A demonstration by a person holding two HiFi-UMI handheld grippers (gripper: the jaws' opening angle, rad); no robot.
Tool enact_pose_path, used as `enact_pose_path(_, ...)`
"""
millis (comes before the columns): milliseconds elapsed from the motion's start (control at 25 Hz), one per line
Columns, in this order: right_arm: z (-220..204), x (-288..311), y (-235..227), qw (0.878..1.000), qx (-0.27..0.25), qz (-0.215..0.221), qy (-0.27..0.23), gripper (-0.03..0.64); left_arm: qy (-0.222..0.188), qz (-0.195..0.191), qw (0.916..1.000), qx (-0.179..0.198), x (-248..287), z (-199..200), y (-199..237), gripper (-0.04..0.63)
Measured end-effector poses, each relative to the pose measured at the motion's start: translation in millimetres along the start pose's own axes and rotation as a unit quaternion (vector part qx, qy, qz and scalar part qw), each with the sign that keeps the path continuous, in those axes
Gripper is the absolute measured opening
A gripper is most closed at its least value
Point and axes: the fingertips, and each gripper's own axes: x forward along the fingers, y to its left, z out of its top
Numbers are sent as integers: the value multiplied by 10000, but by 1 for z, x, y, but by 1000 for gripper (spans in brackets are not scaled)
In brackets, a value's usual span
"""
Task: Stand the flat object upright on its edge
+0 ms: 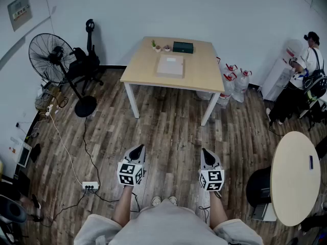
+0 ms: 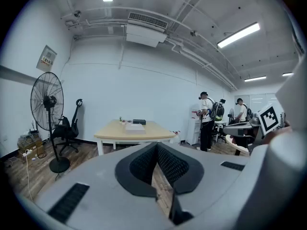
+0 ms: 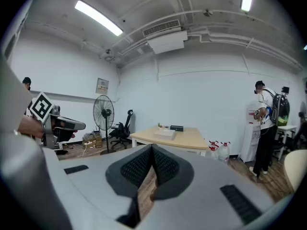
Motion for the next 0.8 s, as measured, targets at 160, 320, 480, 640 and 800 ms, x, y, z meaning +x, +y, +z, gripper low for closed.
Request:
enact_pose_path(160, -2, 3, 1, 10000, 3, -11, 19, 0, 25, 24, 10000, 23, 0, -1, 5, 14)
enact_pose_path(320, -7, 4, 4, 10000, -5, -1, 47, 0, 21, 41, 10000, -2, -1, -4, 7, 14)
enact_pose_path(480, -10, 4, 5, 10000, 40, -6, 63, 0, 11, 47, 10000, -8, -2, -6, 7, 14)
enact_pose_path(640, -8, 4, 5, 9999, 92, 43, -46, 2, -44, -72, 10000, 4, -2, -7, 3, 21)
enact_pose_path(800, -7, 6, 12, 9987, 165, 474, -121, 159, -22, -391, 9992, 17, 3, -7, -10, 151)
